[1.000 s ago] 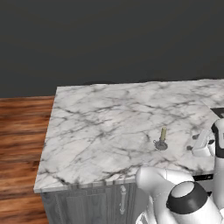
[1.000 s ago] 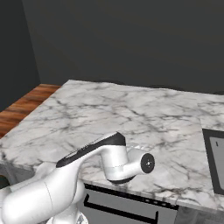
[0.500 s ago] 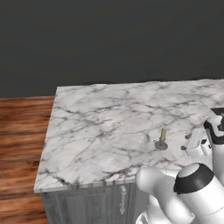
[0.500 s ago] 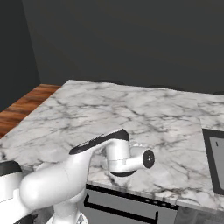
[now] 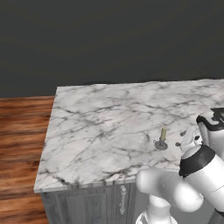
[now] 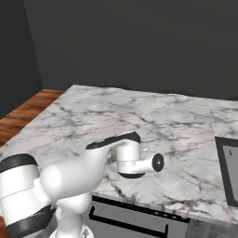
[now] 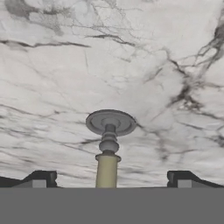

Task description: Pick the candle and candle from the dining table and place them in the open cabinet. Close the cabinet after placing the objects.

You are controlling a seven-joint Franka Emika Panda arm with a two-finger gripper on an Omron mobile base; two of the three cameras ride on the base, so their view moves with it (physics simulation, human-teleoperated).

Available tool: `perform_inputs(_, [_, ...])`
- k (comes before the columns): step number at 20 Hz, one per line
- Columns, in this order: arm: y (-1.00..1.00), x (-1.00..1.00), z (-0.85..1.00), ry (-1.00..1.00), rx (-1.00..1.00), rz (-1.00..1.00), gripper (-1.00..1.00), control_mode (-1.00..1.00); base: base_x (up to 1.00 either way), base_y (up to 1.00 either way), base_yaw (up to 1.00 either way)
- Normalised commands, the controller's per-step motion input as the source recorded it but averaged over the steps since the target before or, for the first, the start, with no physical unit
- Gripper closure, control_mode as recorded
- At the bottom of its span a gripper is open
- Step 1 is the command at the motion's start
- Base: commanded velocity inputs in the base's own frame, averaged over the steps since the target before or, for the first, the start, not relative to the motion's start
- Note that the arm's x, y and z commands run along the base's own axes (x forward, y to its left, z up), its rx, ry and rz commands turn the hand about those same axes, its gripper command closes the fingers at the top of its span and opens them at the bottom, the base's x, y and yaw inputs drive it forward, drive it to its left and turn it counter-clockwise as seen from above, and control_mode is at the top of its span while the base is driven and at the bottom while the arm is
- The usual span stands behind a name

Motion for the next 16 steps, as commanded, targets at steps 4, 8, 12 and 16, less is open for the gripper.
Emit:
perform_inputs(4, [0.00, 0.22, -0.33, 0.00, 0.00, 0.00, -1.00, -1.00, 0.00, 0.00, 0.00])
perform_inputs(8, [-0.01, 0.14, -0.29, 0.00, 0.00, 0.00, -1.00, -1.00, 0.00, 0.00, 0.00])
perform_inputs(12, [0.00, -0.01, -0.03, -0.04, 0.03, 0.00, -1.00, -1.00, 0.00, 0.00, 0.00])
perform_inputs(16, [0.07, -0.05, 0.08, -0.03, 0.01, 0.00, -1.00, -1.00, 0.00, 0.00, 0.00])
